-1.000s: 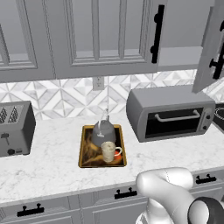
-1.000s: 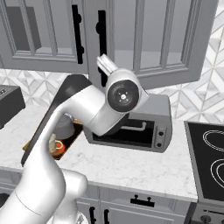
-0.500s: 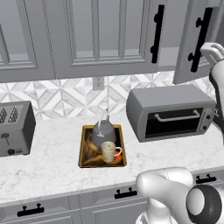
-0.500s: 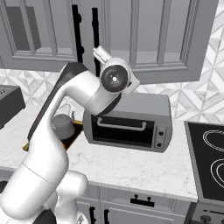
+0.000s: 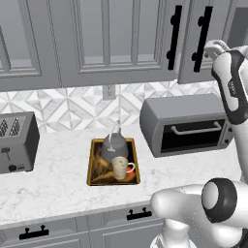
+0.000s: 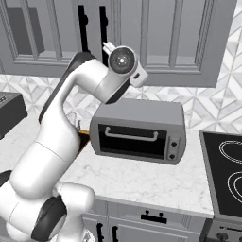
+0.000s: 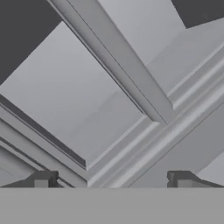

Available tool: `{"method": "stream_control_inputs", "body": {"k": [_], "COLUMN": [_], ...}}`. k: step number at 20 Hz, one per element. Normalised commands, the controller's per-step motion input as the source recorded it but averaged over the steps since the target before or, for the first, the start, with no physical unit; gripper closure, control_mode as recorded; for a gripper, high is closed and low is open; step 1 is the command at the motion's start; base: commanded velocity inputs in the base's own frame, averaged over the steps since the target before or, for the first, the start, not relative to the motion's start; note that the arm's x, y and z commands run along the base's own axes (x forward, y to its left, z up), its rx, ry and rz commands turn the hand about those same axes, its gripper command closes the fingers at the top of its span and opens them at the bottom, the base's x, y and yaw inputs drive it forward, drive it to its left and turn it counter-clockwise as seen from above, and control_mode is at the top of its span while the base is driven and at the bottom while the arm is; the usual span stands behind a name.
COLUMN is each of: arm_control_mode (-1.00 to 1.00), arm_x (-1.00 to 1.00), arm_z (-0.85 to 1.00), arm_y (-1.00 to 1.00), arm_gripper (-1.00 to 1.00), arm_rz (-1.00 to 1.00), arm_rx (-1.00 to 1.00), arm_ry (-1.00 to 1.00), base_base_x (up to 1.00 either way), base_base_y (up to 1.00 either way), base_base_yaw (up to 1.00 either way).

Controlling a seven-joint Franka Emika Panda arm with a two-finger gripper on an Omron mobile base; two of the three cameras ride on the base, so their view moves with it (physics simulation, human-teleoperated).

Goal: Pick the kettle from the counter and place it on the tray. Then pick the mug from the cabinet and place it on the tray. Then close the cabinet doors.

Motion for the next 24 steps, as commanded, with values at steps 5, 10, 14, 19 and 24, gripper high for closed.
{"method": "stream_control_inputs", "body": {"k": [5, 10, 14, 19, 24], "arm_control_mode": [-1.00, -1.00, -1.00, -1.00, -1.00], "arm_x": [0.42, 0.52, 0.59, 0.25, 0.16], "arm_z": [0.00, -0.08, -0.13, -0.08, -0.03], "arm_y": [-0.01, -0.01, 0.00, -0.09, -0.13], "arm_gripper": [-1.00, -1.00, -1.00, -1.00, -1.00], "arm_rz": [-0.11, -0.14, -0.13, -0.08, -0.03], "arm_rx": [0.00, 0.00, 0.00, 0.00, 0.00], "arm_ry": [0.08, 0.03, 0.00, 0.03, 0.06], "base_base_x": [0.00, 0.00, 0.00, 0.00, 0.00], "base_base_y": [0.00, 0.00, 0.00, 0.00, 0.00], "base_base_yaw": [0.00, 0.00, 0.00, 0.00, 0.00]}}
